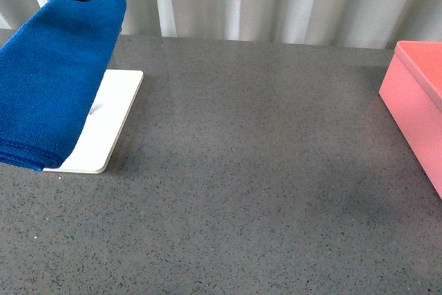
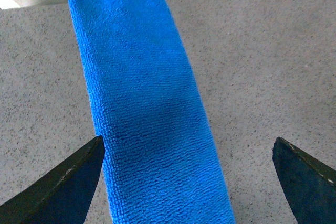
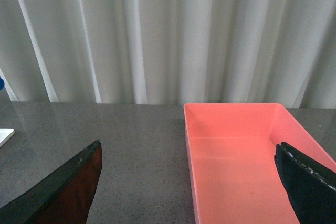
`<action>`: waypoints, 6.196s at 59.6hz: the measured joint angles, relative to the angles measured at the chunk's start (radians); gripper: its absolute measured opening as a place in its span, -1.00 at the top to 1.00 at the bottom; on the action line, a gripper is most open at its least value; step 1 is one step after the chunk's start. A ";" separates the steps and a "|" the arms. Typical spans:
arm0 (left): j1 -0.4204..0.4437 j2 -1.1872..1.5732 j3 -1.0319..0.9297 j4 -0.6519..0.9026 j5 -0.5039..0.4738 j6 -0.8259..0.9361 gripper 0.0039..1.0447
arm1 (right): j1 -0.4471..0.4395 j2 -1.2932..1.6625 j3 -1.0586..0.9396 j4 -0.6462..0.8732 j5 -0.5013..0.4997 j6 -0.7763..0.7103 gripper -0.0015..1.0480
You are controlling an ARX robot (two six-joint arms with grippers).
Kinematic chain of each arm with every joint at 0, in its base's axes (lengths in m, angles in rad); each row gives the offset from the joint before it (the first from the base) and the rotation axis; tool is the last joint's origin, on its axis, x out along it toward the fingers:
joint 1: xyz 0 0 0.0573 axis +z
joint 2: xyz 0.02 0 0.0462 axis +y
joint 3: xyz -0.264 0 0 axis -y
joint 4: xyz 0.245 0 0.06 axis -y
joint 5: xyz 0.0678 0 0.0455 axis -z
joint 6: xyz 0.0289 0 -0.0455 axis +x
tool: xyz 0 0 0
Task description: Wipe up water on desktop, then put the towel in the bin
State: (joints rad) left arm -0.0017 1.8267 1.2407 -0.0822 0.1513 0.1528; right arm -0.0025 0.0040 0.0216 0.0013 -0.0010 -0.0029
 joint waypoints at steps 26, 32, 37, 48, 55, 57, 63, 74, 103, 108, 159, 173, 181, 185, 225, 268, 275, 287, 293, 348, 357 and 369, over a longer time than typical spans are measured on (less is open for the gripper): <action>0.008 0.071 -0.013 0.048 -0.044 0.035 -0.88 | 0.000 0.000 0.000 0.000 0.000 0.000 -0.86; 0.008 0.082 -0.025 0.068 -0.047 0.038 -0.88 | 0.000 0.000 0.000 0.000 0.000 0.000 -0.86; 0.005 0.084 -0.029 0.069 -0.048 0.042 -0.88 | 0.000 0.000 0.000 0.000 0.000 0.000 -0.86; -0.001 0.096 -0.031 0.071 -0.078 0.047 -0.88 | 0.000 0.000 0.000 0.000 0.000 0.000 -0.86; -0.003 0.109 -0.039 0.076 -0.083 0.051 -0.81 | 0.000 0.000 0.000 0.000 0.000 0.000 -0.86; -0.003 0.111 -0.042 0.076 -0.083 0.052 -0.68 | 0.000 0.000 0.000 0.000 0.000 0.000 -0.86; -0.003 0.115 -0.045 0.069 -0.108 0.056 -0.37 | 0.000 0.000 0.000 0.000 0.000 0.000 -0.86; -0.001 0.108 -0.053 0.076 -0.103 0.034 0.18 | 0.000 0.000 0.000 0.000 0.000 0.000 -0.86; -0.042 -0.130 -0.071 0.104 0.229 -0.163 0.92 | 0.000 0.000 0.000 0.000 0.000 0.000 -0.86; -0.083 -0.199 -0.106 0.151 0.351 -0.261 0.92 | 0.000 0.000 0.000 0.000 0.000 0.000 -0.86; -0.341 -0.224 -0.270 0.453 0.382 -0.568 0.92 | -0.169 0.830 0.386 0.167 -0.458 0.010 -0.86; -0.343 -0.224 -0.270 0.453 0.383 -0.568 0.92 | -0.042 1.205 0.566 0.148 -0.693 0.042 -0.86; -0.343 -0.224 -0.270 0.453 0.383 -0.567 0.92 | 0.060 1.304 0.607 0.198 -0.723 0.032 -0.86; -0.343 -0.224 -0.270 0.453 0.383 -0.567 0.92 | 0.109 1.373 0.632 0.227 -0.715 0.030 -0.86; -0.343 -0.224 -0.270 0.453 0.383 -0.566 0.92 | 0.354 1.660 0.742 0.556 -0.771 0.151 -0.86; -0.343 -0.224 -0.270 0.453 0.382 -0.566 0.13 | 0.361 1.748 0.814 0.649 -0.616 0.237 0.82; -0.343 -0.224 -0.270 0.453 0.383 -0.566 -0.22 | 0.353 1.744 0.810 0.644 -0.612 0.238 0.86; -0.343 -0.224 -0.270 0.453 0.383 -0.566 -0.84 | 0.344 1.729 0.808 0.620 -0.597 0.237 0.87; -0.343 -0.224 -0.270 0.453 0.383 -0.565 -0.87 | 0.341 1.720 0.807 0.609 -0.597 0.235 0.87; -0.110 -0.840 -1.093 0.912 -0.257 -0.161 0.93 | 0.322 1.684 0.796 0.553 -0.601 0.206 0.87; -0.086 -0.932 -1.136 0.861 -0.236 -0.161 0.93 | 0.315 1.679 0.794 0.546 -0.600 0.199 0.87; -0.005 -1.027 -1.183 0.819 -0.156 -0.160 0.93 | 0.313 1.675 0.791 0.536 -0.601 0.192 0.87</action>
State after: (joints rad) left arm -0.0067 0.8001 0.0574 0.7372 -0.0044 -0.0074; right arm 0.3107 1.6791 0.8124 0.5377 -0.6018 0.1890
